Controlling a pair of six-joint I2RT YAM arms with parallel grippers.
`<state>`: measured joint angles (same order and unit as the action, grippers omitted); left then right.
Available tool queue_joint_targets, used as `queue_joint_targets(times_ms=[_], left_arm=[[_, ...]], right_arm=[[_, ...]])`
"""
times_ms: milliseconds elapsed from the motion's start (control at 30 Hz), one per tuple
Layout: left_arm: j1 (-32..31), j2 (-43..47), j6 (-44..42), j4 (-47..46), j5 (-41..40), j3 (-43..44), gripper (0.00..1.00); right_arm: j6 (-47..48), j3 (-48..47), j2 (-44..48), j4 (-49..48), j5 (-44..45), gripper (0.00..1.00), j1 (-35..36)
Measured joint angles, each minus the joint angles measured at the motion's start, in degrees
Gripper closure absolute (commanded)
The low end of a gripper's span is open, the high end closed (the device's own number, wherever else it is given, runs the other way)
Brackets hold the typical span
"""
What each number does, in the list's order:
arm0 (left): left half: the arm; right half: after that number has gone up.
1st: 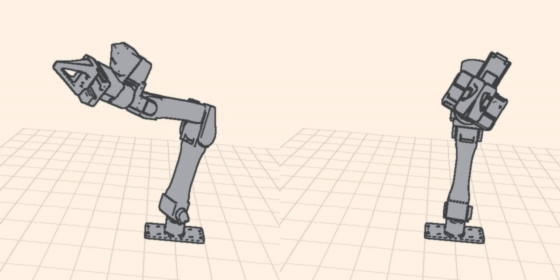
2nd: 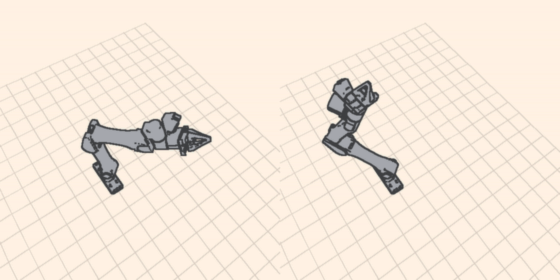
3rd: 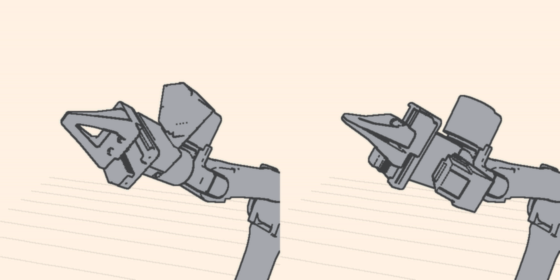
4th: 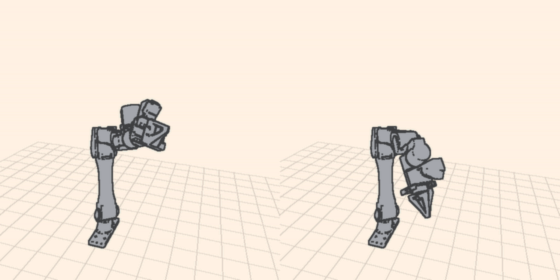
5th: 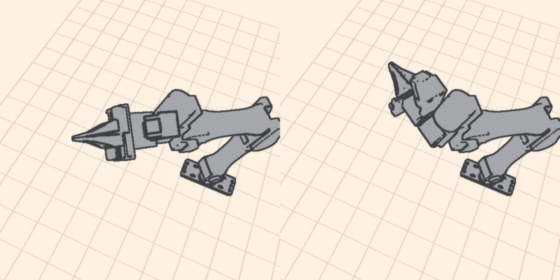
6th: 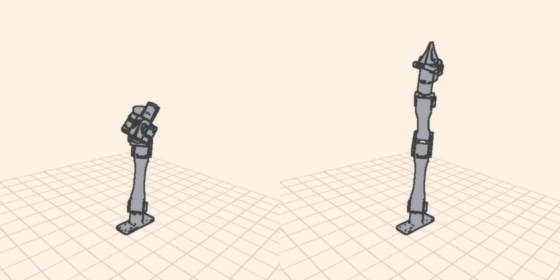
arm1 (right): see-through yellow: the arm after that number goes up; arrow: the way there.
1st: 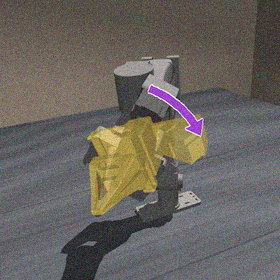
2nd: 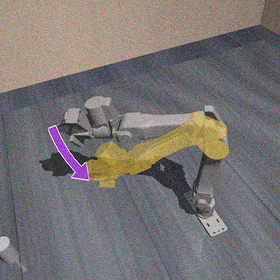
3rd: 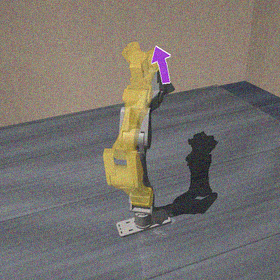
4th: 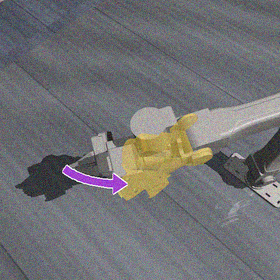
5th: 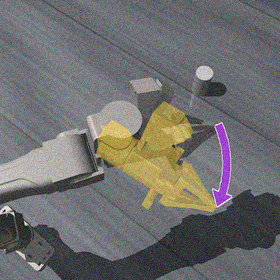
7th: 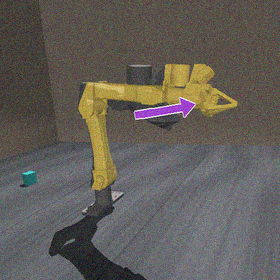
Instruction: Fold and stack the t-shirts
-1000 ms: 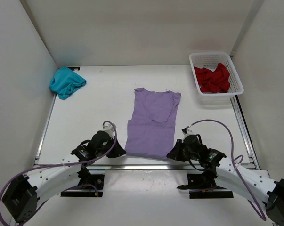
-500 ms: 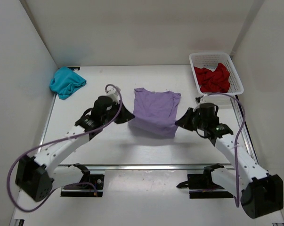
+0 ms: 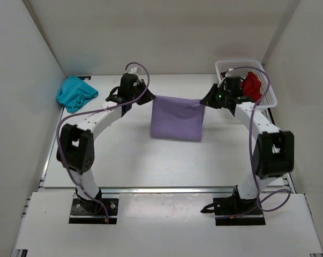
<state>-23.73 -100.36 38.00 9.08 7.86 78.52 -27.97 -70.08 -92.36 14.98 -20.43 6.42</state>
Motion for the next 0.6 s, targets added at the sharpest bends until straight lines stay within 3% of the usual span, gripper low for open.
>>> queue_joint_targets(times_ms=[33,100,167,200,233,267,433,500,600], left_arm=[[0.3,-2.5,-0.1,-0.2,-0.2,2.1,1.00],[1.1,-7.9,-0.2,-0.1,-0.3,6.5,0.88],[1.9,-13.4,-0.3,0.1,-0.3,10.8,0.78],[2.4,-16.4,-0.3,0.8,-0.4,13.4,0.72],[2.8,-19.5,-0.1,1.9,-0.4,16.5,0.62],[3.2,-22.1,-0.2,2.9,-0.4,19.4,0.58],[5.0,-27.6,0.7,5.6,0.2,26.4,0.58],[5.2,-26.8,0.8,4.9,0.2,25.9,0.58],[3.5,-23.2,1.0,1.6,0.3,20.8,0.60]], right_arm=[[0.3,-3.1,-3.3,0.0,0.0,1.00,-0.2],[1.0,-9.3,-9.8,0.3,0.3,1.00,-0.5],[1.4,-13.9,-15.3,0.5,1.2,0.87,-0.6],[1.5,-15.7,-17.5,0.8,1.6,0.75,-0.6],[1.7,-17.4,-19.5,1.3,1.8,0.68,-0.6],[2.0,-19.1,-21.4,2.1,2.1,0.67,-0.6],[3.5,-26.9,-26.1,6.7,3.9,0.66,-0.7],[3.9,-27.0,-25.1,6.3,4.9,0.71,-0.2],[3.5,-19.6,-20.2,2.4,5.5,0.88,1.0]])
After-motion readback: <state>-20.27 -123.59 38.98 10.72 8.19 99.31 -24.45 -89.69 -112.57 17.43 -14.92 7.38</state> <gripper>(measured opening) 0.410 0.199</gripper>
